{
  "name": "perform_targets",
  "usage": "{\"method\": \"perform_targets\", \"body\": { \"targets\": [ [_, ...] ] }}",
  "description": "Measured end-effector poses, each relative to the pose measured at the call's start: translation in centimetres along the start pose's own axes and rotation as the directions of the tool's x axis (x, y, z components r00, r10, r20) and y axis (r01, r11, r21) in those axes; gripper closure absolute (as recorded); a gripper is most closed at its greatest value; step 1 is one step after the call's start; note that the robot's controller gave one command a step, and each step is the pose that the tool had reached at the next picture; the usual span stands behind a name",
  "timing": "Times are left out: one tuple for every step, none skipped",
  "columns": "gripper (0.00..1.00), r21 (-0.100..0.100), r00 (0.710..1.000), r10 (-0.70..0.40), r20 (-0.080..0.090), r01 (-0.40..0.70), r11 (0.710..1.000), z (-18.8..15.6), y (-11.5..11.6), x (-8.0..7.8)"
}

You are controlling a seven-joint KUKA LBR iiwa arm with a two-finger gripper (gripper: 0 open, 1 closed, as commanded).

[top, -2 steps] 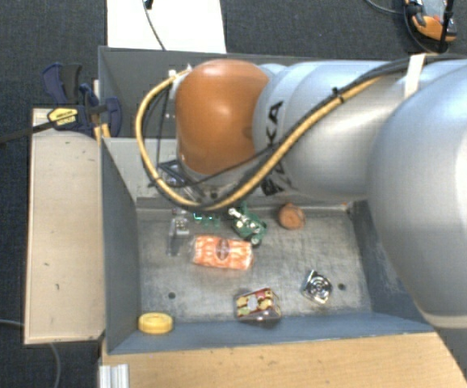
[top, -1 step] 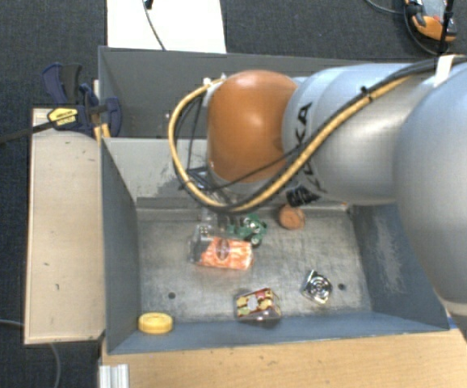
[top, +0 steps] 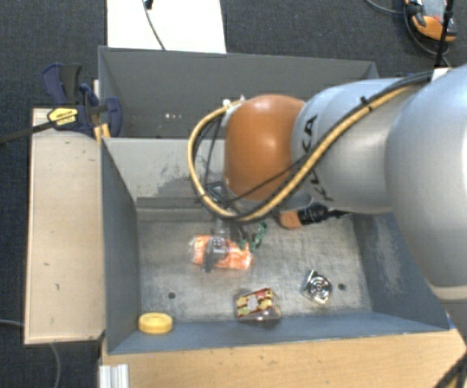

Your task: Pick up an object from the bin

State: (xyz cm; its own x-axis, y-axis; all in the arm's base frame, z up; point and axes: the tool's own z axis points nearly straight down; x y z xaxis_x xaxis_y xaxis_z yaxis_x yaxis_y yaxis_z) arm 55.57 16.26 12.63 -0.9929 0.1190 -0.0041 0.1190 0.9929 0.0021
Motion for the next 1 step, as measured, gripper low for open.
{"method": "perform_targets", "body": {
  "targets": [
    [1.0,0.0,0.946,-0.323,-0.005,0.323,0.946,1.41,-5.72,-0.87]
  ]
}}
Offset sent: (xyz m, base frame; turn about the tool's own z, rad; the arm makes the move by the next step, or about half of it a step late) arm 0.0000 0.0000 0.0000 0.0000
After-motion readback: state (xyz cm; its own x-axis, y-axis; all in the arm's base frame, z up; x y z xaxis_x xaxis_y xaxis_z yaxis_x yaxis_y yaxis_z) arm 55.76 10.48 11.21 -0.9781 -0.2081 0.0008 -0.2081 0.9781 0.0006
